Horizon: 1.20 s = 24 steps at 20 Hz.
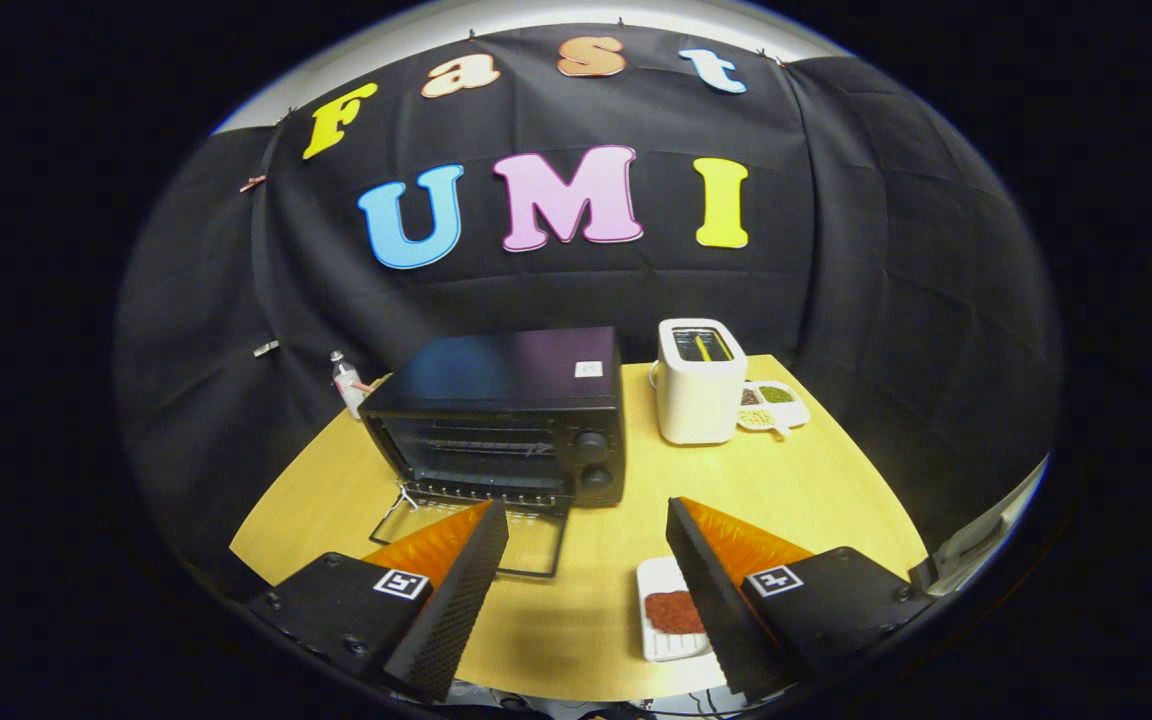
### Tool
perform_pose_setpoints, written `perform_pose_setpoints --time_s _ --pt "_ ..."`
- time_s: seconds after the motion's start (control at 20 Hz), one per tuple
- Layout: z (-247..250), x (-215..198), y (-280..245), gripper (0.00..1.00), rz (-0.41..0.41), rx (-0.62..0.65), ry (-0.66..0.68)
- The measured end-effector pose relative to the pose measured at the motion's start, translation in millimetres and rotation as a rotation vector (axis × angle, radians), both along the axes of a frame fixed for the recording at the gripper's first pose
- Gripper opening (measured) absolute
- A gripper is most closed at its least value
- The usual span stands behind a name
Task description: Open the toaster oven, put the food inside, and close the toaster oven door.
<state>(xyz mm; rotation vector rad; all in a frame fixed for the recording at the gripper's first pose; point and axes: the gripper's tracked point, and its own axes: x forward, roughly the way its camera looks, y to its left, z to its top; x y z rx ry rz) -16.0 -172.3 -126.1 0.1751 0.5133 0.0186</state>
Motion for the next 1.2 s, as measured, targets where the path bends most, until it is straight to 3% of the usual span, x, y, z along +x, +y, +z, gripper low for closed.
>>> perform_pose_setpoints --time_s 0.25,0.45,0.9,1.1,1.2 --pt "-29 -3 -72 0.99 -0.035 0.022 0.067" --pt "-77 -9 -97 0.99 -0.017 0.098 0.208" --pt "-162 -44 -92 0.99 0.043 0.330 0.487" --pt "-177 -40 -90 0.96 0.031 0.419 0.505" --pt "-181 -35 -89 0.81 0.049 0.440 0.503"
